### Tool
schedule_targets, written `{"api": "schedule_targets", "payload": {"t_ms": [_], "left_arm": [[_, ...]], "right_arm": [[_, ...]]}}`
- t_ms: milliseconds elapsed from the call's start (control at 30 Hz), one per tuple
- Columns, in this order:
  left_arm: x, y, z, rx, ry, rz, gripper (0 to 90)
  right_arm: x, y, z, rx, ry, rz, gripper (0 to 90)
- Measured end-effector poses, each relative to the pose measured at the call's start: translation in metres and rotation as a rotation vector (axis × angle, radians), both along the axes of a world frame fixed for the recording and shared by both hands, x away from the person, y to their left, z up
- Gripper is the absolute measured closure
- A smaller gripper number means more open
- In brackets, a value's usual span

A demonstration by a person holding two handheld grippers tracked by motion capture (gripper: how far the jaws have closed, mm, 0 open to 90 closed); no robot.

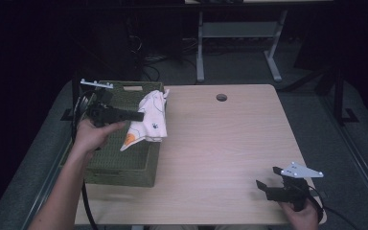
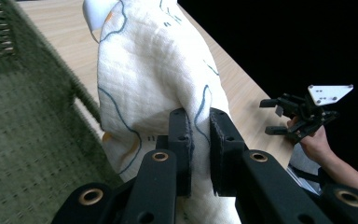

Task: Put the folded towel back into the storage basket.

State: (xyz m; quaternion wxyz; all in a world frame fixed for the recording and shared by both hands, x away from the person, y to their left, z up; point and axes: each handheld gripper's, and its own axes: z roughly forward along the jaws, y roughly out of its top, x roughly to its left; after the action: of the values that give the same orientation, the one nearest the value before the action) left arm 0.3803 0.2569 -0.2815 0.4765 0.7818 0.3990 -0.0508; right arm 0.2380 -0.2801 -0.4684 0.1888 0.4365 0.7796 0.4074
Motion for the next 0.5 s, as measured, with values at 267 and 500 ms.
{"api": "schedule_targets", "payload": {"t_ms": [267, 500], "left_arm": [[0.001, 0.014, 0.0, 0.006, 0.003, 0.024, 81.1], [0.0, 0.026, -0.003, 0.024, 0.007, 0.04, 81.1]], "right_arm": [[0.001, 0.001, -0.001, -0.005, 0.0, 0.006, 15.3], [0.001, 0.0, 0.0, 0.001, 0.001, 0.001, 15.3]]}}
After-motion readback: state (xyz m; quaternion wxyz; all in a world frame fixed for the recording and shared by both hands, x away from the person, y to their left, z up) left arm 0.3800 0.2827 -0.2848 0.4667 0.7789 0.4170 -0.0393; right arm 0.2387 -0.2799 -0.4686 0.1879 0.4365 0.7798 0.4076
